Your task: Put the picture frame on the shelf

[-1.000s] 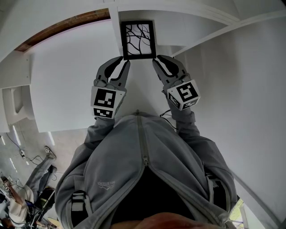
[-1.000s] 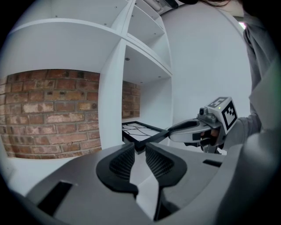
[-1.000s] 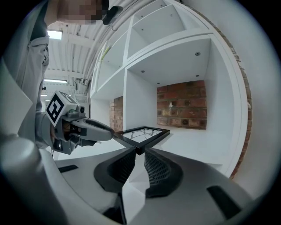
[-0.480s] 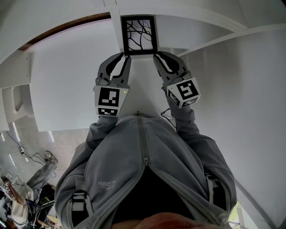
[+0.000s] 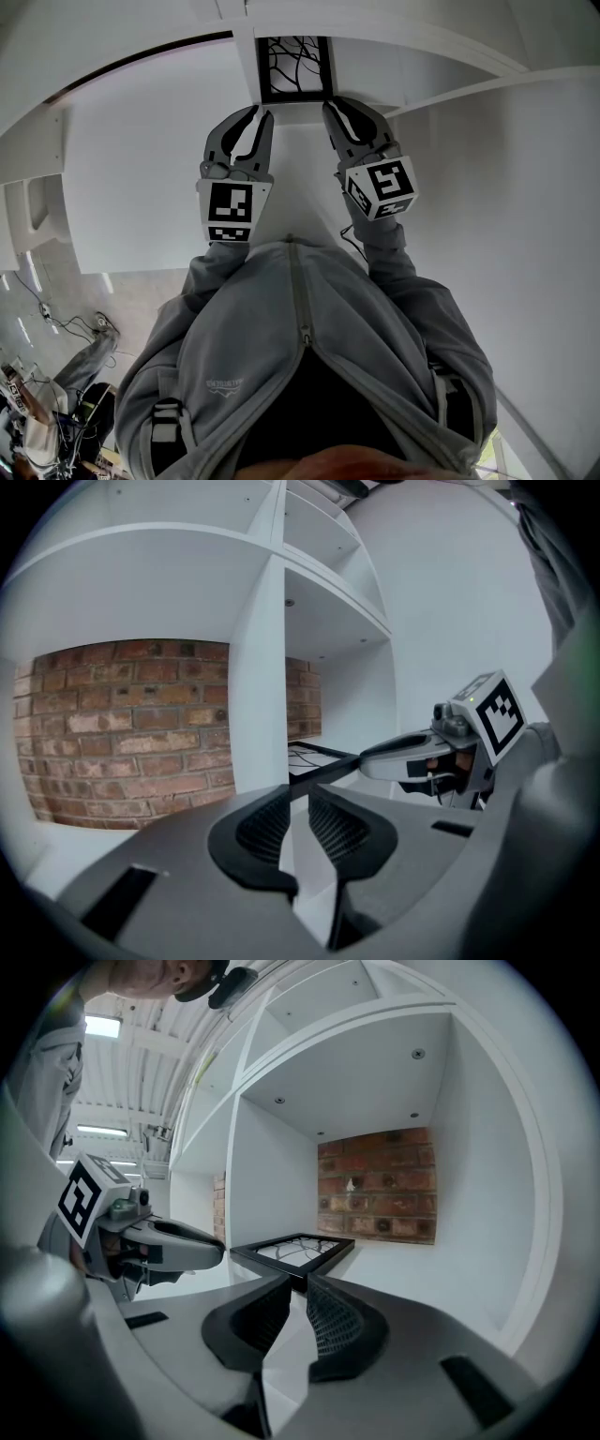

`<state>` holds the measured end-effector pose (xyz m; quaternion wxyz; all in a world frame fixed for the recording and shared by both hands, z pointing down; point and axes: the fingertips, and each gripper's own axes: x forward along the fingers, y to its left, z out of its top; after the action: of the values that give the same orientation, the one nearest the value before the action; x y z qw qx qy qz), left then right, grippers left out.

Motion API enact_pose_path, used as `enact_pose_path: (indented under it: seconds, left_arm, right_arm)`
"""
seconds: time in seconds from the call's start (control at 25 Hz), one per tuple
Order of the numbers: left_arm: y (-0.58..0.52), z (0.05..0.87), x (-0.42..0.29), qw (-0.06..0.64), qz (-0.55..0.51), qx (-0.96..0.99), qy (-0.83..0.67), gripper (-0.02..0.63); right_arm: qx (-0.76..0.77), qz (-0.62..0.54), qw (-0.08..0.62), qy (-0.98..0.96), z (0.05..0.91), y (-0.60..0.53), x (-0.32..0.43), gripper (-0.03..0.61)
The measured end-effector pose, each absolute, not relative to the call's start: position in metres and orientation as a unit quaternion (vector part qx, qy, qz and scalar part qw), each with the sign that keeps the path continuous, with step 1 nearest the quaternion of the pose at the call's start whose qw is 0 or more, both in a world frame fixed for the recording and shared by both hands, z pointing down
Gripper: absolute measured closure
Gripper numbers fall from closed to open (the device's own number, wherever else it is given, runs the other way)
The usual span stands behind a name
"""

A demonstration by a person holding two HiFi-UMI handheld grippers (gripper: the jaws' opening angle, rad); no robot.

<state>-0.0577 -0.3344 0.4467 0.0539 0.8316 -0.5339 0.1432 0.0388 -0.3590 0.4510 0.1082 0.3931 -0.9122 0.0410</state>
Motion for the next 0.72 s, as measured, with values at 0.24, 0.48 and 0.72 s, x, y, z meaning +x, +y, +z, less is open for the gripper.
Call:
enact_pose_path:
  seconds: [0.24, 0.48, 0.72]
  left_arm:
    - [-0.328, 0.447, -0.057, 0.058, 0.143, 0.833, -0.531, 0.546]
    - [-0.312, 0.437, -0.057, 0.059, 0.137, 0.834, -0.531, 0.546]
    - [-0.289, 0.395, -0.052, 0.034, 0.102, 0.842, -0.529, 0.581]
  right_arm:
    - [0.420, 0.035, 0.119, -0.899, 0.452, -0.355, 0.039, 0.508]
    - [0.460, 0.019, 0.120, -0.880, 0.439, -0.343, 0.043, 0.508]
    - [0.491, -0.001, 0.089, -0.867, 0.393, -0.318, 0.048, 0.508]
